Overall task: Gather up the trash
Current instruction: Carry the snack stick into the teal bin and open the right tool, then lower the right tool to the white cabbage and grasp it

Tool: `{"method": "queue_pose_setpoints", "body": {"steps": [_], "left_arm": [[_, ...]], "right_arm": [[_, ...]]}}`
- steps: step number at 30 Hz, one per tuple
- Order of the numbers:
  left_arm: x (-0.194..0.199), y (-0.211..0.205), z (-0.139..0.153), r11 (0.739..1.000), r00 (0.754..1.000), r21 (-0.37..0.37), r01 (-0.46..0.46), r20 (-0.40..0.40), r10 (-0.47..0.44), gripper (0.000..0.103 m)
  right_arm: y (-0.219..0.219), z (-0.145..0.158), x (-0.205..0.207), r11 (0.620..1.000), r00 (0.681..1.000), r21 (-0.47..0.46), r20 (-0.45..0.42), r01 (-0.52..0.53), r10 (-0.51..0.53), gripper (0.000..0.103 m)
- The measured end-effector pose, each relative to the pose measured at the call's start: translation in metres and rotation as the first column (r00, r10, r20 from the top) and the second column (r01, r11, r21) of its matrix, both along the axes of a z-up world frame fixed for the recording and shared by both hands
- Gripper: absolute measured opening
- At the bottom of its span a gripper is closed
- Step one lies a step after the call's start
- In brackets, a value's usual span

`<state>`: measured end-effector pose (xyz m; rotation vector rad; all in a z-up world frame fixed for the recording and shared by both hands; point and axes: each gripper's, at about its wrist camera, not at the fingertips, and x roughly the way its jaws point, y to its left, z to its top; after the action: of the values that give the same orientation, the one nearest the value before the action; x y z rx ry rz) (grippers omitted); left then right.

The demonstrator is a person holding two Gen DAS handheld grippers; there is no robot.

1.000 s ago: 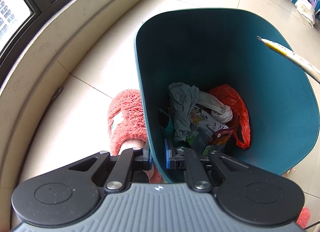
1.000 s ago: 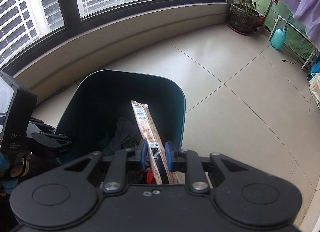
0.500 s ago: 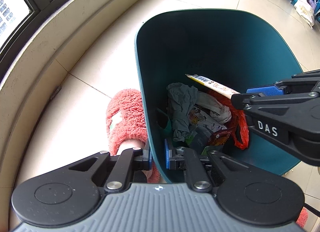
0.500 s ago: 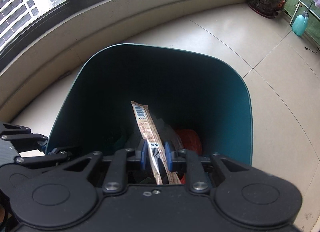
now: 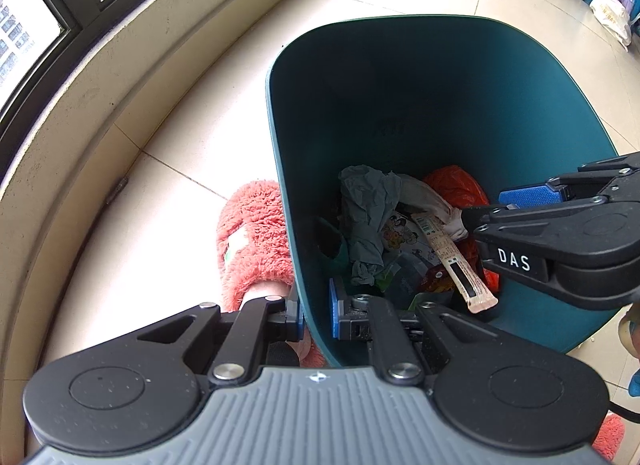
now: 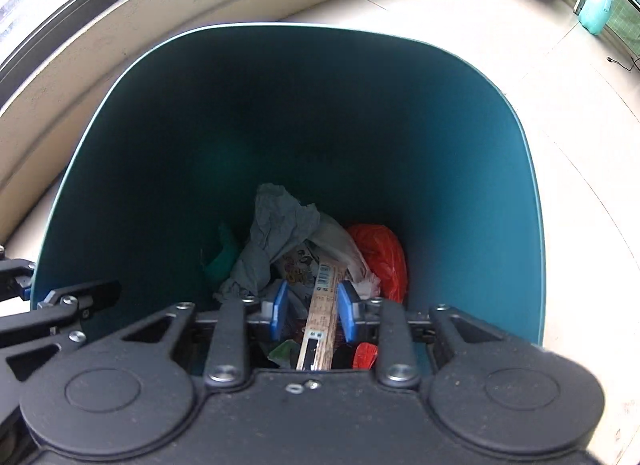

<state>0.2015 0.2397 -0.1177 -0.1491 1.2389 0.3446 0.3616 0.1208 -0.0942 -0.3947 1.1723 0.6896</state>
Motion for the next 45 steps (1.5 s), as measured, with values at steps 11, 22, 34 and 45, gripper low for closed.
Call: {"method": "queue_pose_setpoints", "body": {"steps": [11, 22, 34, 45], "left_arm": [[0.008, -0.018, -0.001, 0.999, 0.999, 0.021, 0.039, -0.01, -0.039, 0.011], [0.014, -0.031, -0.006, 0.996, 0.997, 0.048, 0.079, -0.024, -0.078, 0.012], [0.016, -0.039, -0.004, 0.996, 0.997, 0.059, 0.066, -0.034, -0.064, 0.012], [0.017, -0.039, -0.004, 0.996, 0.997, 0.048, 0.072, -0.035, -0.071, 0.012]], "right_arm": [[-0.052, 0.07, -0.009, 0.993, 0.998, 0.118, 0.06, -0.013, 0.006, 0.045], [-0.16, 0.093, -0.008, 0.98, 0.982, 0.142, 0.109, 0.137, -0.153, 0.06], [-0.234, -0.068, 0.011, 0.957, 0.954, -0.033, -0.073, 0.289, -0.29, 0.075], [-0.266, -0.169, 0.038, 0.836, 0.806, -0.072, -0.234, 0.544, -0.544, 0.088]]}}
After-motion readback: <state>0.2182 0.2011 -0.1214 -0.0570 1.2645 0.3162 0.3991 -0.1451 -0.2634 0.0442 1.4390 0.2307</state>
